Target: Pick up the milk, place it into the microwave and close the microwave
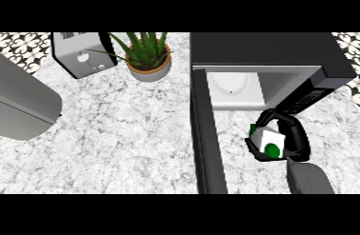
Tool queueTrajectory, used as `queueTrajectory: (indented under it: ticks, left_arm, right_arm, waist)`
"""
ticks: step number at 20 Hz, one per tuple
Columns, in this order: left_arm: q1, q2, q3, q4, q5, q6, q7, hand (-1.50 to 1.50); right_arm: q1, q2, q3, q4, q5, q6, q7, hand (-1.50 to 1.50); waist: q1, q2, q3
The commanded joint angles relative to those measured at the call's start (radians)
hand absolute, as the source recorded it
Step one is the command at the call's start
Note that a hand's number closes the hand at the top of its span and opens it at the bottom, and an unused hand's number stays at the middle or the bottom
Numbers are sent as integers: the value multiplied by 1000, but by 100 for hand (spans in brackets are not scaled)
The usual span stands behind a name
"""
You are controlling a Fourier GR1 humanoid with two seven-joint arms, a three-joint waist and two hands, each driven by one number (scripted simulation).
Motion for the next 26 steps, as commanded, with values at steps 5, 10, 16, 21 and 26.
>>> queueTrajectory:
  ticks: [5,10,16,21,26]
  left_arm:
    - [7,-3,35,-88,105,-14,77,-150]
    - [18,26,112,-19,154,-73,10,-150]
    - [-47,-1,80,46,67,-80,-17,-150]
    - [-64,22,75,8,93,-68,29,-150]
    - [-108,29,73,53,77,-59,30,-150]
  right_arm:
    - [-165,42,30,-48,70,-143,195,150]
    - [-346,16,28,135,186,-261,260,150]
    - [-472,3,1,272,241,-357,295,150]
    - [-512,-30,-35,375,277,-441,228,150]
    - [-532,-31,-55,400,292,-512,218,150]
  waist:
    - [9,4,1]
    - [32,7,1]
    - [40,10,0]
    - [65,20,2]
    - [72,26,1]
